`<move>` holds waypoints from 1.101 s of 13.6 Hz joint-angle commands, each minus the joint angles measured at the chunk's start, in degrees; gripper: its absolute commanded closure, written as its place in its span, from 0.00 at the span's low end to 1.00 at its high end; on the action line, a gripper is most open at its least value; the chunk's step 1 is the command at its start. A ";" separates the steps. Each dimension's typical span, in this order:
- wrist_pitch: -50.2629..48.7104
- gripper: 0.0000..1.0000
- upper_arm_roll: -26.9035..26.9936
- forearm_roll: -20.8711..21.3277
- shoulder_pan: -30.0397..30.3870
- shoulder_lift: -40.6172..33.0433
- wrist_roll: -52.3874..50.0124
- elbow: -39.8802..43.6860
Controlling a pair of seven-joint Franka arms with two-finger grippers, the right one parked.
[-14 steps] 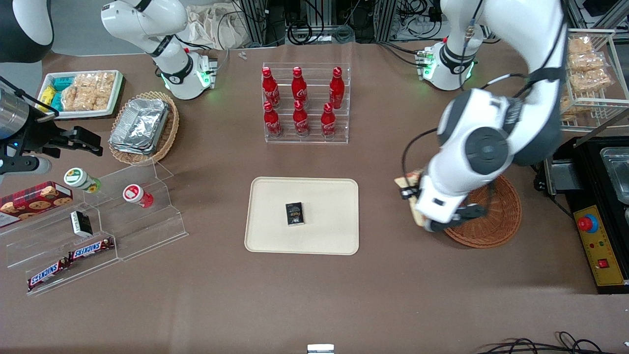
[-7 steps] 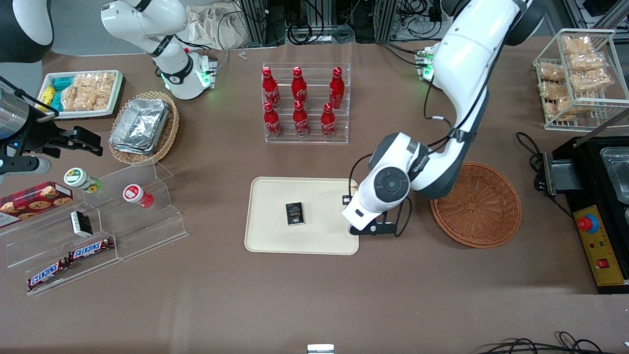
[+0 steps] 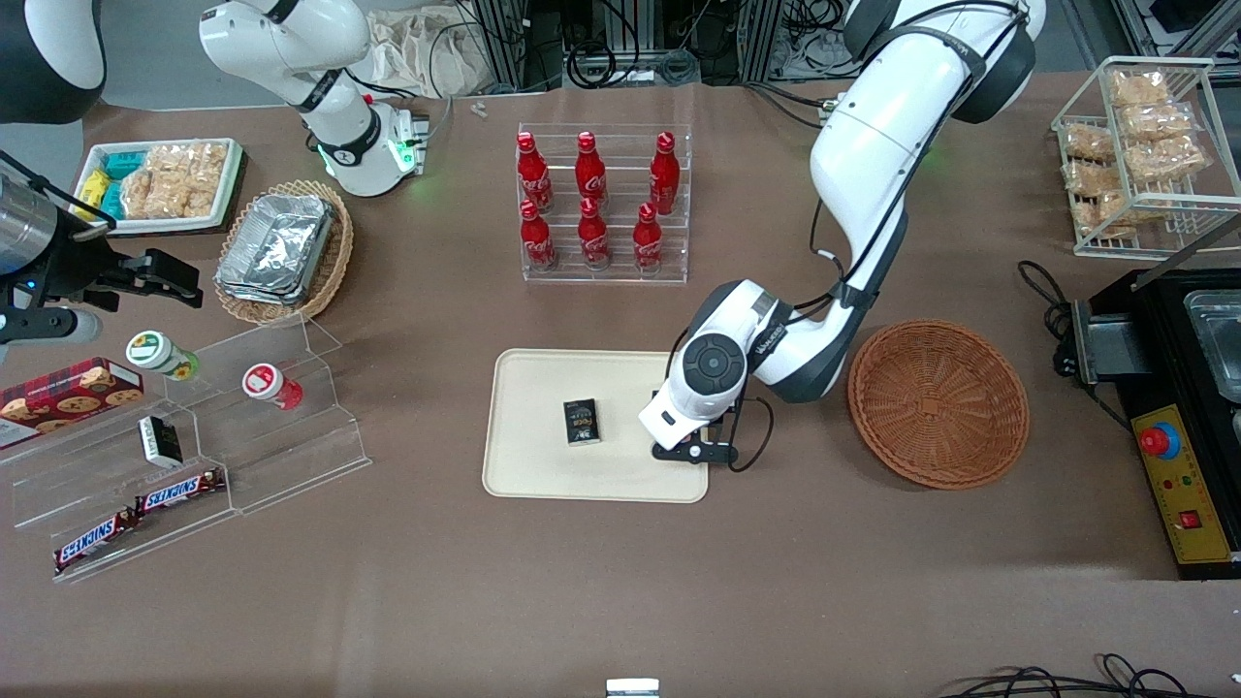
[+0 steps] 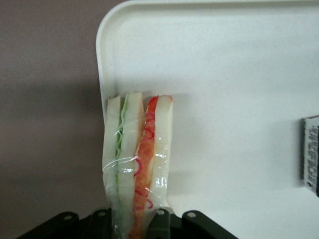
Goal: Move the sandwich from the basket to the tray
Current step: 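Carry the sandwich with the left gripper over to the cream tray, then lower the sandwich onto the tray and open the left gripper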
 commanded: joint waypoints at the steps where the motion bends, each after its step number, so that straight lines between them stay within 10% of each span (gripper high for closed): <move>1: 0.26 0.79 0.22 2.88 -0.10 1.78 -1.03 2.71; 5: 0.18 0.64 0.13 2.71 0.25 3.71 -1.12 6.58; 10: -0.35 0.00 0.30 -1.14 0.43 3.19 -1.03 7.90; 15: -10.44 0.00 1.79 -3.18 3.14 -3.91 -1.21 7.64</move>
